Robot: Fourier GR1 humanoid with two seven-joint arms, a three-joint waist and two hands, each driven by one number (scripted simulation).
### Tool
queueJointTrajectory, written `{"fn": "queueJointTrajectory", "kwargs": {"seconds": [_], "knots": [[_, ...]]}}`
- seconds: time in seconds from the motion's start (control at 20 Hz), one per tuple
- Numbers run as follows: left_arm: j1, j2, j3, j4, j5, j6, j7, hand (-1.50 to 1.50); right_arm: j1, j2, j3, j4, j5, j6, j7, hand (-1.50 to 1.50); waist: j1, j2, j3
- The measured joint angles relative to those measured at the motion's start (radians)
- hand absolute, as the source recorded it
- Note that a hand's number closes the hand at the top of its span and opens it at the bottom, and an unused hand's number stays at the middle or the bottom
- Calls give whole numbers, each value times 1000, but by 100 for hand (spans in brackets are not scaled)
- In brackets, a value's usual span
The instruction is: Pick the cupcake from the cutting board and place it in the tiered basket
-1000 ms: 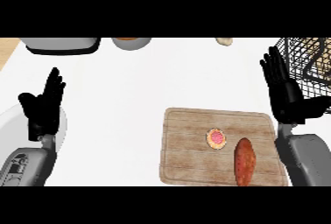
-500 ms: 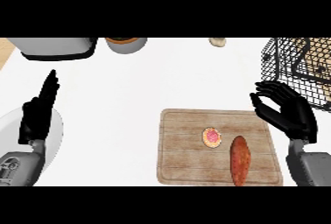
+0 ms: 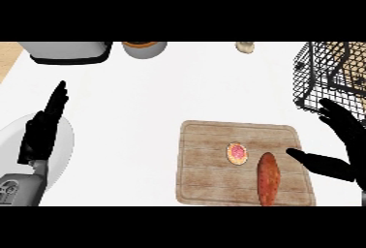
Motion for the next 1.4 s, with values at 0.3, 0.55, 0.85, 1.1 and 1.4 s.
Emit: {"fn": "queueJointTrajectory", "kwargs": {"seconds": [0.3, 0.55, 0.85, 1.1, 1.4], "knots": [[5, -7, -9, -4, -10, -5, -7, 0, -49, -216, 55, -118, -18, 230, 235, -150, 15, 3, -1], [-16, -22, -16, -1, -23, -10, 7, 0, -210, -265, 111, -165, -54, 330, 496, -150, 26, 6, 0], [-5, -33, -13, -23, -36, -21, 12, 0, -405, -183, 202, -74, -34, 348, 670, -150, 33, 7, 0], [-8, -38, 5, -19, -37, -28, 13, 0, -452, -122, 272, 1, -18, 355, 706, -150, 28, 7, 1], [19, -31, 19, -46, -39, -46, 14, 0, -469, -91, 341, 43, 4, 366, 739, -150, 26, 5, 1]]}}
